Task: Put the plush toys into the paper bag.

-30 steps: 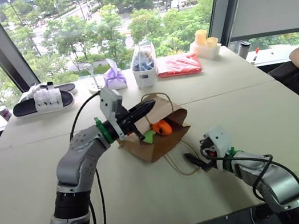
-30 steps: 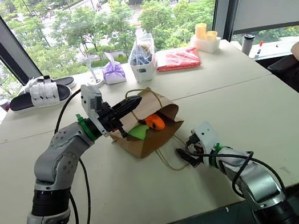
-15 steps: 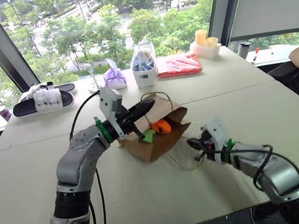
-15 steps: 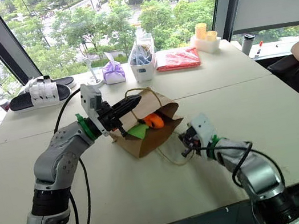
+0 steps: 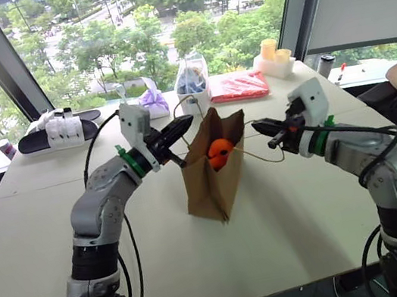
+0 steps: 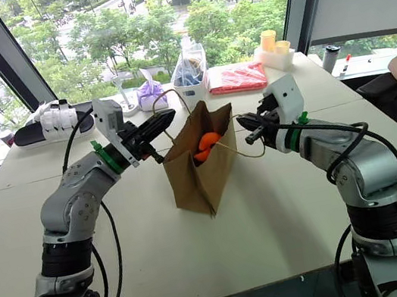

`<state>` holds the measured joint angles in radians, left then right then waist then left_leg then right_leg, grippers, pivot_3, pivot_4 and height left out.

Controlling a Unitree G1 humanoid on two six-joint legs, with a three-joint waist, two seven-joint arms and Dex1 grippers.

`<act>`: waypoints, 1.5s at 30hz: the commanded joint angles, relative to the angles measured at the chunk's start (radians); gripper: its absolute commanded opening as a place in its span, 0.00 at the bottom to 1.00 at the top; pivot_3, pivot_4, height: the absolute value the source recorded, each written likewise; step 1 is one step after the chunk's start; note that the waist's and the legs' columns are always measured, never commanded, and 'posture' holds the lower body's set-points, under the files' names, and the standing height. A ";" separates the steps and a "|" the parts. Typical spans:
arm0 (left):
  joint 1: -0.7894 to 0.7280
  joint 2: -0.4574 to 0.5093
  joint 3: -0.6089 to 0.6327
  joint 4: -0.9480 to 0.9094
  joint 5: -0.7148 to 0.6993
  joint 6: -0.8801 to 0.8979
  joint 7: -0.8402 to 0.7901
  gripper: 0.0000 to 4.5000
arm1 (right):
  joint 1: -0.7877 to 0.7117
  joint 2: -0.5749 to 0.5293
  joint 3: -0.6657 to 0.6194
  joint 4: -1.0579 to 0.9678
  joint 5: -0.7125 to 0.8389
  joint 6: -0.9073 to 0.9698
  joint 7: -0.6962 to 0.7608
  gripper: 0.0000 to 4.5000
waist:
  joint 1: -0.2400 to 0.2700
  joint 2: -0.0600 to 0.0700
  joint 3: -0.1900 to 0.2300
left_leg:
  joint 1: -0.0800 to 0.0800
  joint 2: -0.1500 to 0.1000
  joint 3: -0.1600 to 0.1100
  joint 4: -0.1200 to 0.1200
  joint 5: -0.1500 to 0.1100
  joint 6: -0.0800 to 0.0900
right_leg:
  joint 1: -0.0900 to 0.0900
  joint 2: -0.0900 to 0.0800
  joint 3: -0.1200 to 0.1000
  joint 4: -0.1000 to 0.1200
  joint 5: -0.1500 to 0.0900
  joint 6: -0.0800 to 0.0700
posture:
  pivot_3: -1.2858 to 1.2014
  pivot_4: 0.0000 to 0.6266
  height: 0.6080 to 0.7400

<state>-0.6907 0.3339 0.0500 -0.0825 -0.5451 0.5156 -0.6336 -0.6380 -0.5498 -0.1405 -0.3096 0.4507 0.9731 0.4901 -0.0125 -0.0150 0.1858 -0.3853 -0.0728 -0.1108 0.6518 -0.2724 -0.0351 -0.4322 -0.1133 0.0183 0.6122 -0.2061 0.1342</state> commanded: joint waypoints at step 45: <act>0.252 0.281 0.090 -0.214 -0.248 0.278 -0.206 1.00 | 0.059 -0.052 -0.241 -0.055 0.128 0.032 -0.152 0.87 | -0.001 -0.003 -0.002 | -0.002 0.000 0.000 0.000 0.000 0.000 | -0.002 0.000 0.000 0.000 0.000 0.000 | 0.52 0.24 1.00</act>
<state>-0.4931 0.5695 0.1693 -0.2224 -0.7802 0.7800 -0.7732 -0.7067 -0.6436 -0.3771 -0.3320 0.6153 1.0130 0.3862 -0.0131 -0.0180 0.1837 -0.3866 -0.0719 -0.1114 0.6504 -0.2728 -0.0345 -0.4340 -0.1135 0.0180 0.6127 -0.2061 0.1342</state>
